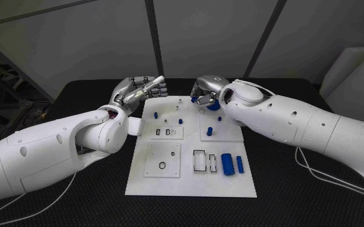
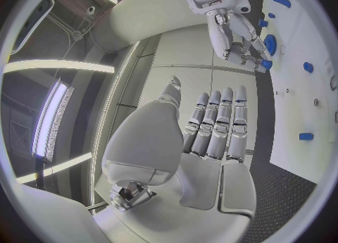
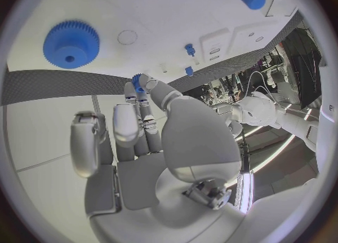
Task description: Assemble the parts on the task board
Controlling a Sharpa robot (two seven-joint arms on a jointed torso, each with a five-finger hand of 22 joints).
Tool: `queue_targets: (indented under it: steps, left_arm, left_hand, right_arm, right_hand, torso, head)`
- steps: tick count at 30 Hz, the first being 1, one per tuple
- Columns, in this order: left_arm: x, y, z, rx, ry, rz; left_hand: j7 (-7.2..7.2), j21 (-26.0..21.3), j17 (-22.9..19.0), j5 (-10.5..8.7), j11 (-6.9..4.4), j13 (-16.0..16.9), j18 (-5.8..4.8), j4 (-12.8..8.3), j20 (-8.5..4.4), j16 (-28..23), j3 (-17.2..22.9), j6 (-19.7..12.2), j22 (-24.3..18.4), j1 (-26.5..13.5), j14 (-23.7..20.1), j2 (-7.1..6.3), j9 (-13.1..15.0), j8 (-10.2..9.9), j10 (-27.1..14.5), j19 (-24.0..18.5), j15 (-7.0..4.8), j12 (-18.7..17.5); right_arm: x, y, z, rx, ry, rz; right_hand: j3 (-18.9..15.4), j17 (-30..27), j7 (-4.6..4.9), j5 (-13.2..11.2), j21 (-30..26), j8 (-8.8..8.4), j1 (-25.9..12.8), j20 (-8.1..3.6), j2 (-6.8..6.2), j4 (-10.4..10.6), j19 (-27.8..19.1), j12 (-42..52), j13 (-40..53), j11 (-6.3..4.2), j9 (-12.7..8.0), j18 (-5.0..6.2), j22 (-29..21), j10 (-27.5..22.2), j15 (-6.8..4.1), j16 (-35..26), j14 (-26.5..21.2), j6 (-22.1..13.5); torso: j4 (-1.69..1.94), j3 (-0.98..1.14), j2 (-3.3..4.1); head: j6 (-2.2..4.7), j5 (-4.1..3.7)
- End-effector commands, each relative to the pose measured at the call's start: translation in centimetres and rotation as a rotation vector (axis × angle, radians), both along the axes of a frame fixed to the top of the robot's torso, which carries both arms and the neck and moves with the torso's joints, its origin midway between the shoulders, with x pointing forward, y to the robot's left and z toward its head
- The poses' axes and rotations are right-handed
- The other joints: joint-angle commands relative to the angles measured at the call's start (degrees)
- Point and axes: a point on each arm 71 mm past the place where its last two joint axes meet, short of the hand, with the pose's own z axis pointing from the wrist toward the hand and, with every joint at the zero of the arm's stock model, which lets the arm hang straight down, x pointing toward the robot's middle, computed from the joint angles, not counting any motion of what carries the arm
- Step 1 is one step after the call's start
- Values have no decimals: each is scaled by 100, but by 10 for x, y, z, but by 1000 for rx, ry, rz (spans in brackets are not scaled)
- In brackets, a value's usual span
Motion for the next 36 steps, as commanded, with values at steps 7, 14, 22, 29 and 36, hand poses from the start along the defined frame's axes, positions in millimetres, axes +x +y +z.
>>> queue_targets:
  steps: [7, 14, 22, 29, 36]
  left_arm:
    - [0, -4, 3, -5, -18, -17]
    - [1, -4, 6, -5, -26, -14]
    - [1, -5, 9, -5, -33, -14]
    - [2, -5, 11, -6, -38, -15]
    - [2, -6, 14, -7, -42, -19]
  left_hand:
    - [88, 21, -6, 17, 37, -7, -87, -38, 14, -26, -5, -35, -11, -35, 12, 16, -10, -40, 7, 27, 47, -33]
    - [88, 21, -6, 17, 37, -7, -87, -38, 14, -26, -5, -35, -11, -35, 12, 16, -10, -40, 7, 27, 47, -33]
    - [88, 21, -6, 17, 37, -7, -87, -38, 14, -26, -5, -35, -11, -35, 12, 16, -10, -40, 7, 27, 47, -33]
    - [90, 21, -6, 18, 38, -7, -86, -47, 15, -31, -7, -37, -13, -35, 15, 20, -13, -44, 6, 26, 47, -39]
    - [90, 21, -6, 18, 38, -7, -86, -47, 15, -31, -7, -37, -13, -35, 15, 20, -13, -44, 6, 26, 47, -39]
  right_arm:
    - [10, 18, 1, 43, -33, 15]
    - [13, 26, 0, 45, -35, 13]
    - [14, 31, 0, 47, -37, 17]
    - [16, 36, -1, 43, -32, 19]
    - [19, 39, -3, 31, -20, 13]
  right_hand:
    - [67, 12, 10, -18, 59, -22, -39, -31, -28, 28, 92, -25, -14, 22, 5, -125, 635, -14, -22, 36, 74, 10]
    - [72, 18, 11, -19, 60, -26, -45, -30, -36, 32, 91, -26, -16, 24, 6, -125, 636, -21, -21, 42, 74, 6]
    - [79, 14, 14, -19, 58, -33, -54, -29, -42, 39, 88, -26, -18, 28, 6, -124, 632, -31, -18, 41, 73, 2]
    - [90, -4, 19, -22, 51, -44, -73, -25, -62, 51, 75, -26, -23, 34, 7, -120, 612, -51, -14, 34, 68, -9]
    - [125, -10, 31, -43, 43, -66, -93, -14, -115, 64, 59, -30, -39, 51, 7, -115, 591, -120, 0, 38, 62, -41]
  torso:
    - [12, -3, 36]
    - [33, -16, 71]
    - [40, -23, 87]
    - [48, -24, 87]
    - [46, -21, 86]
  head:
    - [16, 44]
    - [37, 38]
    - [45, 48]
    - [34, 55]
    - [31, 69]
